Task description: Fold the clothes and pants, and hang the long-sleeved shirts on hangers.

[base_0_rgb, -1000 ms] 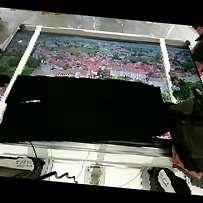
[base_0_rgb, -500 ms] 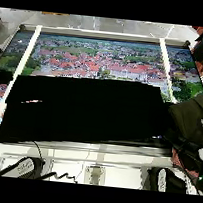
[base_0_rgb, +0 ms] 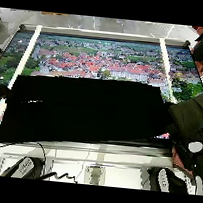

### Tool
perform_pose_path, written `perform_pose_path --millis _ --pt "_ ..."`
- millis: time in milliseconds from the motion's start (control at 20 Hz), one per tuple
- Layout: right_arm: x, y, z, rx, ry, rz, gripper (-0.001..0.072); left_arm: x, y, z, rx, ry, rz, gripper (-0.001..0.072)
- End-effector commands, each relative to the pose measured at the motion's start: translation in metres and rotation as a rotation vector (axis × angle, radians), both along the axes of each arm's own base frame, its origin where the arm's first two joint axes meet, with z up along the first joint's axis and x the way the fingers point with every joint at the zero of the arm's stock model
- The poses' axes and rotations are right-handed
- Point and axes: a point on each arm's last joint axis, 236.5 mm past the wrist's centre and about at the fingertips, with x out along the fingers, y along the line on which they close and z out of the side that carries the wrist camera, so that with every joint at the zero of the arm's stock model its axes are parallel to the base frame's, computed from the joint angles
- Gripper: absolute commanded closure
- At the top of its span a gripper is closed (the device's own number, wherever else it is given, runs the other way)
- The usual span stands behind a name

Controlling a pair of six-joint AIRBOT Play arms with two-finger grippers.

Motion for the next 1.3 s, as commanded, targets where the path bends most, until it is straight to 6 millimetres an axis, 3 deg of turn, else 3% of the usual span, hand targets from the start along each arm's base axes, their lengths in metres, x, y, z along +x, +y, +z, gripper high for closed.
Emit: perform_pose_path --millis 0,100,150,200,400,650,800,950,1250 --pt "0.011 -0.011 -0.024 0.039 0.014 -0.086 0.0168 -0.05 0.03 -0.03 0.057 0.192 0.139 0.0041" --pt "0.019 -0.009 -0.026 0.01 0.004 -0.029 0.0168 -0.07 0.039 -0.034 0.053 0.252 0.187 0.0042" --pt "0.024 -0.006 -0.024 -0.001 -0.012 -0.005 0.0202 -0.078 0.04 -0.036 0.032 0.274 0.204 0.0042" --pt "0.03 -0.004 -0.021 -0.018 -0.032 0.011 0.033 -0.087 0.04 -0.039 0.008 0.3 0.217 0.0042" --pt "0.045 0.002 -0.014 -0.072 -0.08 0.061 0.0691 -0.121 0.034 -0.056 -0.082 0.396 0.244 0.0055" --pt "0.045 0.006 -0.014 -0.072 -0.078 0.077 0.0691 -0.177 0.019 -0.096 -0.201 0.528 0.321 0.007" --pt "0.045 0.005 -0.014 -0.073 -0.079 0.076 0.0691 -0.199 0.007 -0.128 -0.256 0.553 0.381 0.0069" --pt "0.045 0.005 -0.014 -0.073 -0.079 0.076 0.0692 -0.2 0.011 -0.148 -0.217 0.519 0.388 0.007" --pt "0.045 0.006 -0.014 -0.069 -0.076 0.078 0.0692 -0.181 0.047 -0.158 -0.114 0.413 0.485 0.0072"
